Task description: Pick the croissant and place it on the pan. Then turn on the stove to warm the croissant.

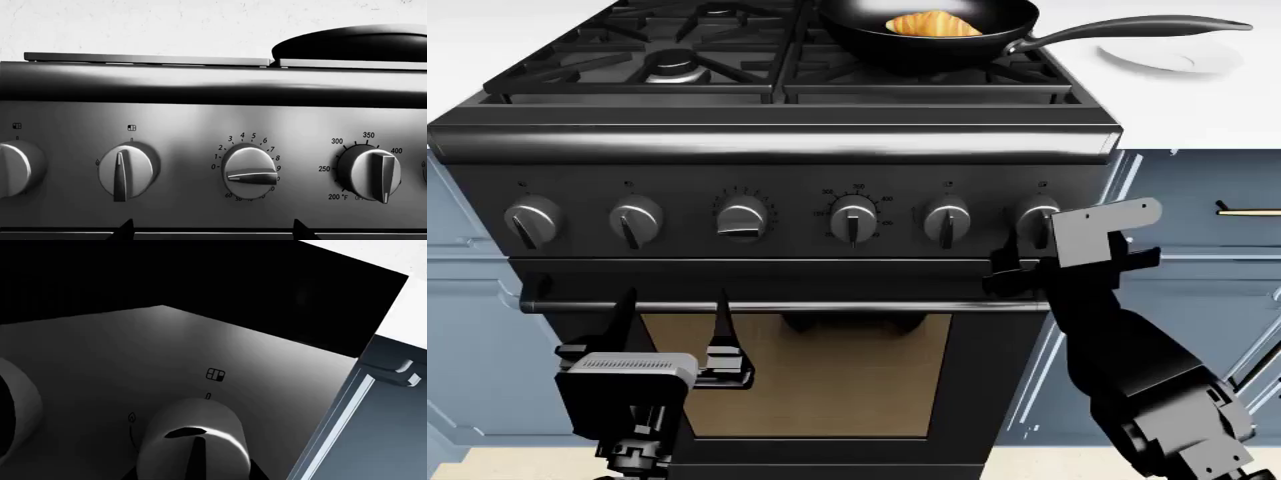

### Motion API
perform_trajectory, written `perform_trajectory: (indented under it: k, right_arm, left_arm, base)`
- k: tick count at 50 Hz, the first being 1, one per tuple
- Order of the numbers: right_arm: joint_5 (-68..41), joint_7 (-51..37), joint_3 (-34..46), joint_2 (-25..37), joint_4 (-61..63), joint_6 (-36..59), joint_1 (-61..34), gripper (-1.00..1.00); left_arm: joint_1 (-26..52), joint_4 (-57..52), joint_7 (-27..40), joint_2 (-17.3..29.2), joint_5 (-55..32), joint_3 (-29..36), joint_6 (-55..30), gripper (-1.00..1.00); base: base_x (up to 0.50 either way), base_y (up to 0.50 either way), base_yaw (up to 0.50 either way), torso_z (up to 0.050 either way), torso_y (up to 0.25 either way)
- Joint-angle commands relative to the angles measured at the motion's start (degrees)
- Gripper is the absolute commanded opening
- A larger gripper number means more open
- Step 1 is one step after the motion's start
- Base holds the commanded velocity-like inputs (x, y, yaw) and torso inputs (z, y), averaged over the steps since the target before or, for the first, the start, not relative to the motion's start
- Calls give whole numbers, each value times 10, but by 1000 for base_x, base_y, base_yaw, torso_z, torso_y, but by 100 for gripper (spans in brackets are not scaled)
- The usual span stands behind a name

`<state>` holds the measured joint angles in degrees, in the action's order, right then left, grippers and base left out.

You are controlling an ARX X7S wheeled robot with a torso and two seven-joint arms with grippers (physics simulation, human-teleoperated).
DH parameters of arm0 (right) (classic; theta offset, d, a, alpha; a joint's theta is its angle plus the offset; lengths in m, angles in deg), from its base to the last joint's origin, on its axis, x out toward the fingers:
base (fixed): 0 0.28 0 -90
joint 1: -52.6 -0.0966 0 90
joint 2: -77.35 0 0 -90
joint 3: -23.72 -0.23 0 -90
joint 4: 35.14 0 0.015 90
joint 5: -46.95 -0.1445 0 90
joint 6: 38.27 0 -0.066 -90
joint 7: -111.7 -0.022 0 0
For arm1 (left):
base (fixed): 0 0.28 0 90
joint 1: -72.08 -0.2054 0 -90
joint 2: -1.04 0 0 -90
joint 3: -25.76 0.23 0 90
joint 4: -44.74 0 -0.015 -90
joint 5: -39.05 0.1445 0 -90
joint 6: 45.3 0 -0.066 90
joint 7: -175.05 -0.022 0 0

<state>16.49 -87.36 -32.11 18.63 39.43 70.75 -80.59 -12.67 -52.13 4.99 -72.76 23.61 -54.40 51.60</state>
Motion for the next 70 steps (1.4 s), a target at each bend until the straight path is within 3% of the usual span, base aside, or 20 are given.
perform_trajectory:
  k: [1, 70]
  right_arm:
    - [34, 15, 23, 2, 28, 19, -13, -100]
    - [120, 66, 128, 18, 47, 99, -87, -100]
  left_arm:
    - [1, 1, 2, 1, -1, 3, 0, 100]
    - [5, 10, 14, 9, -7, 15, 4, 100]
  base:
    - [0, 0, 0, 0, 0]
    - [6, 1, 6, 0, 0]
